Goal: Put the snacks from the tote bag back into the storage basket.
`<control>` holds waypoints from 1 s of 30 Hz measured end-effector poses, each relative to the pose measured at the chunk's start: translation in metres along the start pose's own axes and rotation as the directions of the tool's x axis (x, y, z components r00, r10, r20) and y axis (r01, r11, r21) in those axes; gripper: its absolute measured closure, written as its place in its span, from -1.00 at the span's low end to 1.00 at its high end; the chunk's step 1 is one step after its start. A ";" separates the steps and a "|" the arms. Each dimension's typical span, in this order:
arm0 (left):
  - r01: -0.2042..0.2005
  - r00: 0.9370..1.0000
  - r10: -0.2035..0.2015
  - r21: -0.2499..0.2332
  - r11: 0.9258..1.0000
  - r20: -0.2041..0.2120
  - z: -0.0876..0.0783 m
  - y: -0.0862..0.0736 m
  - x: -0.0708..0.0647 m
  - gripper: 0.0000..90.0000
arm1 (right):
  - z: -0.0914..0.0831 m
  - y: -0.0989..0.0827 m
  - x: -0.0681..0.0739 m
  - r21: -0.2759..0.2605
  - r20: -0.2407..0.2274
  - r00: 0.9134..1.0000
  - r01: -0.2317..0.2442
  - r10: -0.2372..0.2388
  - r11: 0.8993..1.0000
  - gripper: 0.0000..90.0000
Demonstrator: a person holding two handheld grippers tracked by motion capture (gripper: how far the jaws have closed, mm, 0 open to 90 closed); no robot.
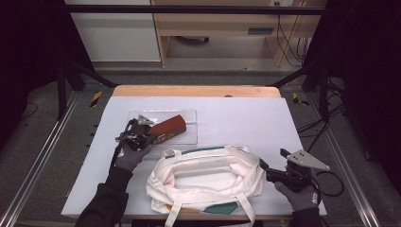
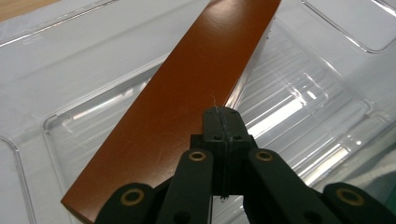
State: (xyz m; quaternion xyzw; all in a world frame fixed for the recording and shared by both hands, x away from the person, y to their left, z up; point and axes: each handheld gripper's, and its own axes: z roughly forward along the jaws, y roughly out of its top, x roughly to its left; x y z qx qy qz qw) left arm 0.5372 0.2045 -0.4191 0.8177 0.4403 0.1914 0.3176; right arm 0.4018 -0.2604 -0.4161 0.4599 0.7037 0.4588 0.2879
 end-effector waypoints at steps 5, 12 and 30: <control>0.024 0.999 -0.023 0.010 1.000 -0.036 0.003 -0.001 0.005 0.99 | 0.000 0.000 0.000 0.001 -0.002 1.000 -0.002 0.002 1.000 -0.65; 0.062 0.995 -0.063 -0.007 0.998 -0.071 0.004 -0.001 0.013 0.99 | 0.000 0.000 0.001 0.001 -0.002 1.000 0.001 -0.001 1.000 -0.65; 0.138 0.985 -0.141 -0.038 0.990 -0.098 0.006 -0.001 0.024 0.98 | 0.001 0.000 0.001 0.004 -0.001 1.000 0.005 -0.005 1.000 -0.65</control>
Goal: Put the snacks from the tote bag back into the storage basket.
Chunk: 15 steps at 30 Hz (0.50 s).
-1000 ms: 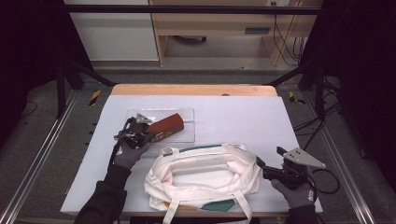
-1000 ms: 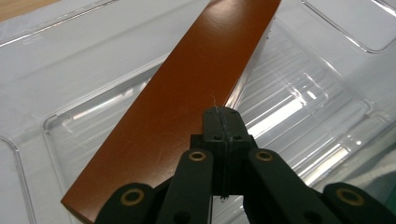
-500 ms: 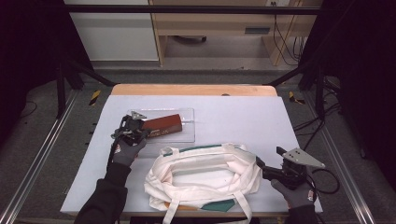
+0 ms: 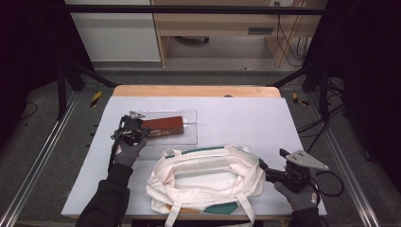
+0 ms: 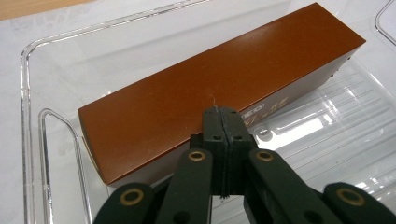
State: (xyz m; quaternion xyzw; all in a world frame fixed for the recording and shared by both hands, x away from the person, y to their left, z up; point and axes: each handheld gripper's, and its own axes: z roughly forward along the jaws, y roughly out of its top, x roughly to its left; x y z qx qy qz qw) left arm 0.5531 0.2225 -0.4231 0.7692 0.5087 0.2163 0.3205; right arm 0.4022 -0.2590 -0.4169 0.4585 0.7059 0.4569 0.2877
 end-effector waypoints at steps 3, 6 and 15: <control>0.003 1.000 -0.003 -0.002 1.000 -0.010 0.001 0.000 0.000 0.98 | 0.000 0.000 0.000 0.000 -0.002 1.000 0.000 0.000 1.000 -0.65; 0.009 1.000 -0.009 -0.004 1.000 -0.010 0.002 0.001 0.003 0.99 | 0.000 0.000 0.000 0.000 -0.001 1.000 -0.001 0.001 1.000 -0.65; 0.022 1.000 -0.022 -0.001 1.000 -0.022 0.008 0.003 0.006 0.98 | 0.001 0.000 0.001 0.003 -0.003 1.000 0.000 0.000 1.000 -0.65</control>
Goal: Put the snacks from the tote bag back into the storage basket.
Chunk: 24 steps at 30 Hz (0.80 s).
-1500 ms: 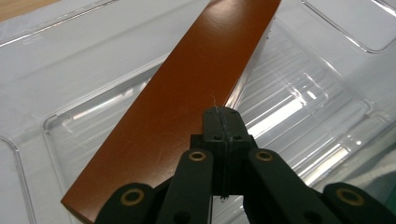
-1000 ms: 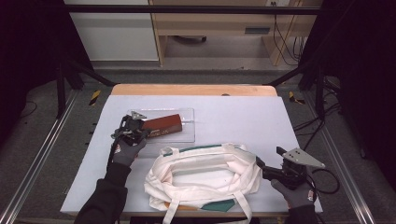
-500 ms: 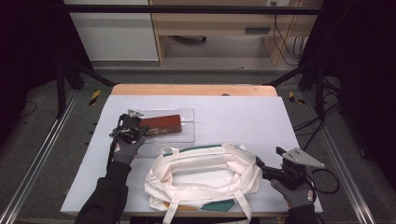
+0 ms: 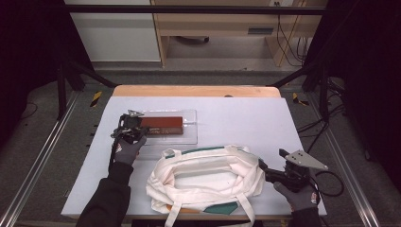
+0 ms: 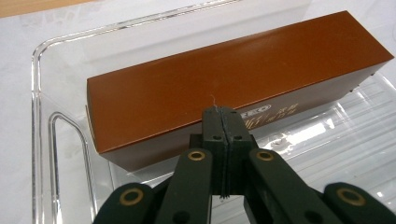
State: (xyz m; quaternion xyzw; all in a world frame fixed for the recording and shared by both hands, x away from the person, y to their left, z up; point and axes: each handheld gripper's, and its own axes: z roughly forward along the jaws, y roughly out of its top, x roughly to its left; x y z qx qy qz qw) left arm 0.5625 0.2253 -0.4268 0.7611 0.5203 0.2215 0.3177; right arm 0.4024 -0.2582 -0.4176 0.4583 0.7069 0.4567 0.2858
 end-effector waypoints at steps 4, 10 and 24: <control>-0.006 1.000 0.006 -0.001 1.000 -0.003 0.001 0.000 -0.003 0.97 | 0.000 0.000 0.000 0.002 -0.001 1.000 -0.002 0.002 1.000 -0.65; -0.005 1.000 0.006 -0.035 0.999 0.011 -0.009 0.000 0.000 0.83 | 0.001 -0.001 0.000 0.003 0.001 1.000 0.000 0.000 1.000 -0.65; -0.019 0.995 0.040 -0.216 0.976 0.093 -0.064 -0.017 -0.003 0.03 | -0.002 -0.005 -0.007 0.002 0.024 0.999 -0.027 0.027 1.000 -0.66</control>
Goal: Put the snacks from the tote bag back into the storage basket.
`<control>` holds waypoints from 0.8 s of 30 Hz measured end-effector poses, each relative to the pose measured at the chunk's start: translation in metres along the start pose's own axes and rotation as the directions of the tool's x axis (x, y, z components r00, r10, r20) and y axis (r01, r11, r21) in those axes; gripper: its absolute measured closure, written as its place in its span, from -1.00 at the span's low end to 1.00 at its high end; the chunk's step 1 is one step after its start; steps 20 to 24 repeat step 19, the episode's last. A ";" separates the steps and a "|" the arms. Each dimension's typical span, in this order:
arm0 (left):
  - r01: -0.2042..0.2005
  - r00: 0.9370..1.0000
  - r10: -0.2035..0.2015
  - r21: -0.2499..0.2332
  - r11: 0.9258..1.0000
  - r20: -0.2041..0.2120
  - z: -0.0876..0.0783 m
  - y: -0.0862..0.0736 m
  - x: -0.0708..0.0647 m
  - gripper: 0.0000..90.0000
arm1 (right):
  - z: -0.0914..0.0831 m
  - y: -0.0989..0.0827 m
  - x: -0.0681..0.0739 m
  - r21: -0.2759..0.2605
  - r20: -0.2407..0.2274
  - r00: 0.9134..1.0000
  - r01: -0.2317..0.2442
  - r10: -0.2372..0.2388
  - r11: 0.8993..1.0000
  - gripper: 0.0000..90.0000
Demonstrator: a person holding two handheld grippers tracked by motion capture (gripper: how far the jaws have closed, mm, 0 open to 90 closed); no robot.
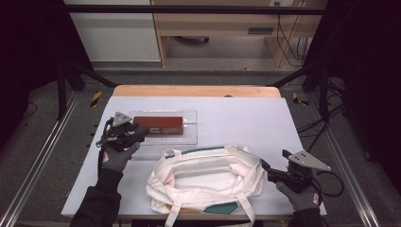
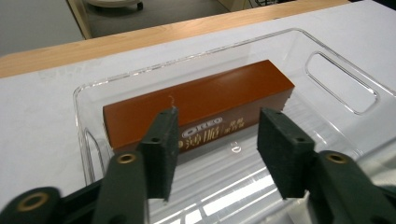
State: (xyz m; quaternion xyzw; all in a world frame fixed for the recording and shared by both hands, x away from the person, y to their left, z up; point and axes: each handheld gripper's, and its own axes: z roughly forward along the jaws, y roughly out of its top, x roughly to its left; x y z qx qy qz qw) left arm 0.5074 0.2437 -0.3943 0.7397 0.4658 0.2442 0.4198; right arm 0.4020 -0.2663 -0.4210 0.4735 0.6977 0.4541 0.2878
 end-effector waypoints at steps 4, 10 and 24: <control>-0.024 1.000 0.025 -0.022 0.999 0.002 -0.013 -0.010 0.000 -0.20 | -0.001 -0.001 -0.004 -0.002 0.016 1.000 -0.006 0.006 1.000 -0.68; -0.038 0.999 0.039 -0.060 0.997 0.020 -0.033 -0.026 -0.001 -0.46 | -0.002 -0.005 -0.012 -0.003 0.040 0.999 -0.022 0.022 1.000 -0.71; -0.022 1.000 0.023 -0.054 0.998 0.018 -0.055 -0.054 -0.002 -0.57 | -0.006 -0.010 -0.026 -0.009 0.067 0.995 -0.067 0.067 0.998 -0.72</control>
